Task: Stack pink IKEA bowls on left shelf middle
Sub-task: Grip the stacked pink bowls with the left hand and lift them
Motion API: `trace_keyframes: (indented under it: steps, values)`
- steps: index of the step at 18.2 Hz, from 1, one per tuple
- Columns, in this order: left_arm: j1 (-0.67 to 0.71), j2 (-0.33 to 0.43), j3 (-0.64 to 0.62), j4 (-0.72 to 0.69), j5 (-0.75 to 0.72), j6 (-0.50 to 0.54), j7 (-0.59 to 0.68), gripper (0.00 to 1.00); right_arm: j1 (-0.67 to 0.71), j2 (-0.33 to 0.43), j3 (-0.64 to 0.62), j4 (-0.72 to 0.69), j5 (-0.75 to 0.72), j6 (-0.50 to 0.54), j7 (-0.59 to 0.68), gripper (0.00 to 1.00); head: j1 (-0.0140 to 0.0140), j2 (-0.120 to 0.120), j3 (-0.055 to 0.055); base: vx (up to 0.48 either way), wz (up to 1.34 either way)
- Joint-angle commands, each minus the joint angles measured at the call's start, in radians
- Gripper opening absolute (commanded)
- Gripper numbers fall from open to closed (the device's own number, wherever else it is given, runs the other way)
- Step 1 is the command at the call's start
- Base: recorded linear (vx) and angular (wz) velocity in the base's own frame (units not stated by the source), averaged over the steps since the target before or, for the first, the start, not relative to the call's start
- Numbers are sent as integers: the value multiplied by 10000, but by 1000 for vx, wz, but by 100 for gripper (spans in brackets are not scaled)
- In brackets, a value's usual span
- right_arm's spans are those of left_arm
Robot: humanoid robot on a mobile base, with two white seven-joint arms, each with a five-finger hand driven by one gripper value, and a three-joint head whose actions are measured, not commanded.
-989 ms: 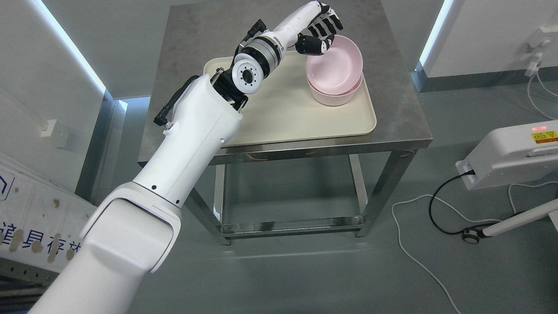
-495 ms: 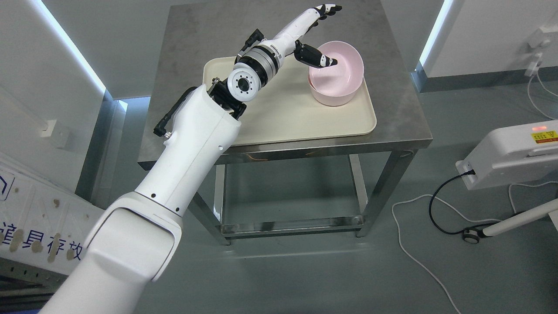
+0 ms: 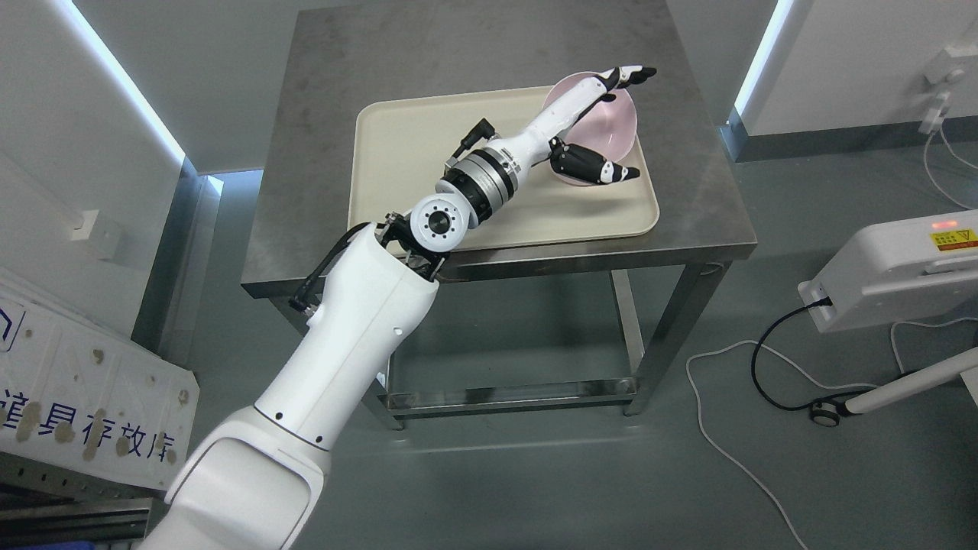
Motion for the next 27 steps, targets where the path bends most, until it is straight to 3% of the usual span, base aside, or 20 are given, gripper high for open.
trace_keyframes:
  steps: [1, 6, 11, 15, 19, 27]
  values:
    - [584, 172, -27, -1727, -2270, 1449, -108, 88, 0, -174, -46, -175, -15, 3, -3, 100, 0, 0, 0, 0, 0]
    - [568, 172, 495, -1742, -3622, 1729, -260, 80, 0, -174, -46, -175, -15, 3, -3, 100, 0, 0, 0, 0, 0]
    - [568, 172, 633, -1742, -5109, 1698, -1547, 74, 0, -174, -46, -175, -15, 3, -3, 100, 0, 0, 0, 0, 0]
    - [400, 172, 648, -1727, -5541, 1683, -1688, 69, 0, -174, -46, -175, -15, 3, -3, 100, 0, 0, 0, 0, 0]
    - [155, 172, 465, -1574, -5557, 1439, -1657, 56, 0, -174, -46, -175, -15, 3, -3, 100, 0, 0, 0, 0, 0]
    - [185, 172, -317, -701, -6385, 916, -1688, 56, 0, -174, -46, -175, -15, 3, -3, 100, 0, 0, 0, 0, 0]
